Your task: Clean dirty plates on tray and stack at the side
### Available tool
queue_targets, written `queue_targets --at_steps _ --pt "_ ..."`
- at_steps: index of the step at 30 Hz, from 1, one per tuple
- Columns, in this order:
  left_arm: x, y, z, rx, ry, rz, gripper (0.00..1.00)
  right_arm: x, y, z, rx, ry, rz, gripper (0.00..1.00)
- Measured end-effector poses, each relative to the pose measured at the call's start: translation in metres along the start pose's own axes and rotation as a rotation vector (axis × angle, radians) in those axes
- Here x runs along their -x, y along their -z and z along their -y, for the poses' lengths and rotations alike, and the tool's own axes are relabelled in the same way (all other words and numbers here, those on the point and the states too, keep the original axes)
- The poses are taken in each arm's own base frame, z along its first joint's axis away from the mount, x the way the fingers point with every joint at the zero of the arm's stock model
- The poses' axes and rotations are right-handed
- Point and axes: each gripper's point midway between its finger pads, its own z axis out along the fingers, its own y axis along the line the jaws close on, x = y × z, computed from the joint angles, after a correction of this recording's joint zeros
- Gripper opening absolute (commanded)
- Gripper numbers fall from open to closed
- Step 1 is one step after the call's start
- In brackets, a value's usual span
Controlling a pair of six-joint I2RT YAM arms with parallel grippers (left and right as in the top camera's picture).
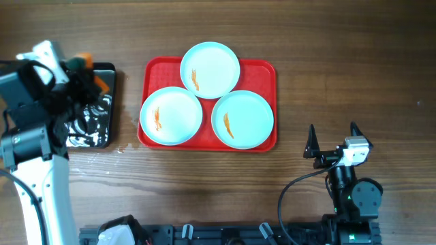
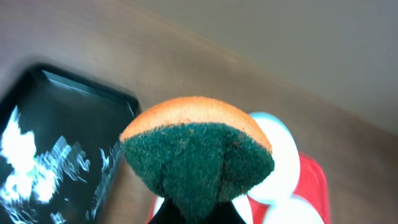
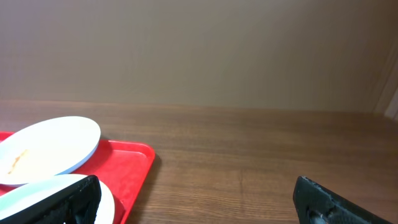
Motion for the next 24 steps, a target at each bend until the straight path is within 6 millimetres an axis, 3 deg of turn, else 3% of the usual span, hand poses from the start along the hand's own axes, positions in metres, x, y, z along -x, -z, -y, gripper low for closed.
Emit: queue_targets --at_steps 2,4,5,8,9,11,13,17,19,22,24 --pt "-0.028 -0.007 0.012 -0.036 0.020 -0.112 0.04 0.011 0.000 -0.001 0.008 -0.011 0.046 1.00" --pt "-0.046 -0.008 0.028 -0.075 0.010 -0.181 0.04 0.020 0.002 -0.018 0.111 -0.110 0.077 1.00" --pt "-0.057 -0.008 0.036 -0.093 0.001 -0.222 0.04 0.021 0.008 -0.047 0.292 -0.294 0.044 1.00" --pt "-0.078 -0.010 0.056 -0.132 -0.039 -0.295 0.04 0.024 0.023 -0.084 0.524 -0.788 -0.109 1.00" --pt "-0.085 -0.013 0.058 -0.133 -0.042 -0.329 0.04 0.039 0.028 -0.089 0.583 -0.870 -0.096 1.00" --pt "-0.094 -0.021 0.054 -0.116 -0.031 -0.374 0.04 0.085 0.046 -0.095 0.723 -0.933 0.019 1.00" --pt "-0.102 -0.035 0.047 -0.093 -0.014 -0.426 0.04 0.104 0.053 -0.099 0.762 -0.987 -0.003 1.00" --pt "-0.124 -0.058 0.033 -0.046 0.024 -0.542 0.04 0.146 0.032 -0.112 0.699 -0.905 -0.327 1.00" --pt "-0.133 -0.069 0.030 -0.034 0.027 -0.584 0.04 0.158 0.010 -0.128 0.748 -0.816 -0.611 1.00" --pt "-0.140 -0.074 0.031 -0.029 0.028 -0.615 0.04 0.136 -0.008 -0.159 0.704 -0.650 -1.072 1.00" --pt "-0.145 -0.080 0.027 -0.020 0.036 -0.638 0.04 0.127 -0.035 -0.190 0.658 -0.422 -1.214 1.00"
